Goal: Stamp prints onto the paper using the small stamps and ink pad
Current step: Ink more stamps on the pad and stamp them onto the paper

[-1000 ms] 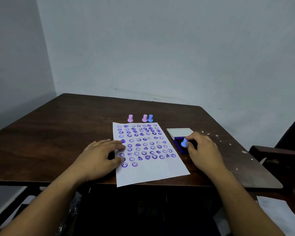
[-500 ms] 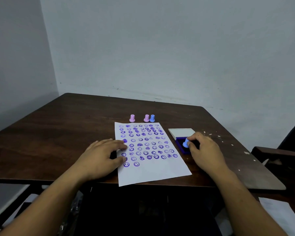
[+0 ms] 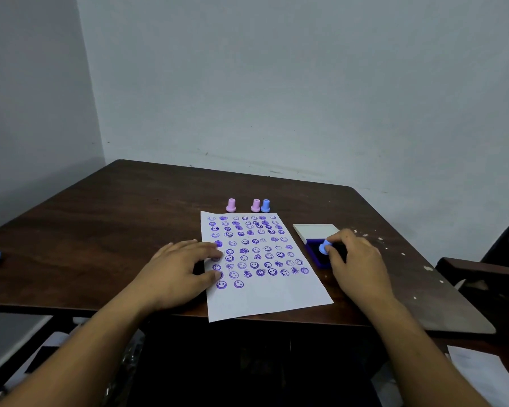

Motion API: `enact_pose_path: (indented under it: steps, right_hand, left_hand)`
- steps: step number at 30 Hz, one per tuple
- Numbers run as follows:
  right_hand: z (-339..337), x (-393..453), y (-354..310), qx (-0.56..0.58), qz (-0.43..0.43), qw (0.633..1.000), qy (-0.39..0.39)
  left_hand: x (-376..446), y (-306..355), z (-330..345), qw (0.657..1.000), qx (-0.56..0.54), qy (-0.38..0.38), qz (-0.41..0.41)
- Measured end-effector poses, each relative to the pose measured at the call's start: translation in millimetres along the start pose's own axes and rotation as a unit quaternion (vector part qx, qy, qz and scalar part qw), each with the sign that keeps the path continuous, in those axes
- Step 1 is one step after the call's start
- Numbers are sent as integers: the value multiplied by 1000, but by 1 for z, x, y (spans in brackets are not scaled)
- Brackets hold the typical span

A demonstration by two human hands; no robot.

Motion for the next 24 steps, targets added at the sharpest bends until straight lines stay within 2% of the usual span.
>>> enact_pose_path:
  steps: [4,6,9,13,19,24]
  right_hand:
    - [0,-8,-17,112,-15,993,11]
    - [12,-13,-36,199,-22,979,-19]
    - [33,-24,-69,272,-42,960,-55]
    - [54,-34,-96,272,-66,956,-91]
    - [56,-41,-100,239,-95,957,-137]
    - [54,-47,-108,210,-121,961,-132]
  left_hand:
    - [-1,2,0,1000,-6,5,2]
    - [-2,2,-1,1000,-6,9,0]
    - [-2,4,-2,1000,-4,9,1]
    - [-2,3,-1,1000,2,3,0]
    - [1,2,0,1000,4,-3,-3]
    - [1,1,0,1000,5,1,-3]
Point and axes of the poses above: each hand's wrist, its own x-axis towards the middle knuckle, its own z-axis out of the palm, y = z × x, the point moved 9 cm from there along x, towards the middle knuckle, and after that the axes turned 8 degrees about -y, right-handed, at the moved point
